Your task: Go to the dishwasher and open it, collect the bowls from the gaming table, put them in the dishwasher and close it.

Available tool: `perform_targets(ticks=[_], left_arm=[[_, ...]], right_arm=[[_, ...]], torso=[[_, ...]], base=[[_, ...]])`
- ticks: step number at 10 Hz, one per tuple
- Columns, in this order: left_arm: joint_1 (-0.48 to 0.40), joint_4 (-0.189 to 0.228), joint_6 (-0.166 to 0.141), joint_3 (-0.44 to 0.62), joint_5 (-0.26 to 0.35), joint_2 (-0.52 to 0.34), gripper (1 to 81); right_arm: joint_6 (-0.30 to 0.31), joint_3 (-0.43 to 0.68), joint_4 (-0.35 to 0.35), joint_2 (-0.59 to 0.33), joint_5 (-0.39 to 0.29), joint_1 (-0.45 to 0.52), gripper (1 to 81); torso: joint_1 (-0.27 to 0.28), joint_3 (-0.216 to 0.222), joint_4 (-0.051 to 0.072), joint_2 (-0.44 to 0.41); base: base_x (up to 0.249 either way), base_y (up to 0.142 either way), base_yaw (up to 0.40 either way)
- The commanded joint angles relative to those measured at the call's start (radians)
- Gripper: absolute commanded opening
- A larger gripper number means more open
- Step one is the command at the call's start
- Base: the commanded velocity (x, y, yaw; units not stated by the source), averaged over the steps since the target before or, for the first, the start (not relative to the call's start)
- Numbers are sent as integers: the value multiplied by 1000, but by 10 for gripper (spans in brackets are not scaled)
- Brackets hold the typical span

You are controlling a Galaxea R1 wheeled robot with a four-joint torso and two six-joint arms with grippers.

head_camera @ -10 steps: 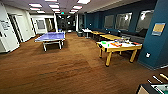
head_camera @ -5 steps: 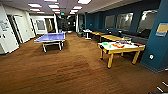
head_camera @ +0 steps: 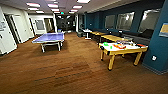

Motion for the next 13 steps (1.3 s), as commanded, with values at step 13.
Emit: perform_targets(ticks=[13], left_arm=[[-57, 2, 0, 4, 44, -3, 811]], right_arm=[[0, -4, -1, -7, -50, 52, 811]], torso=[[1, 0, 0, 0]], base=[[241, 0, 0]])
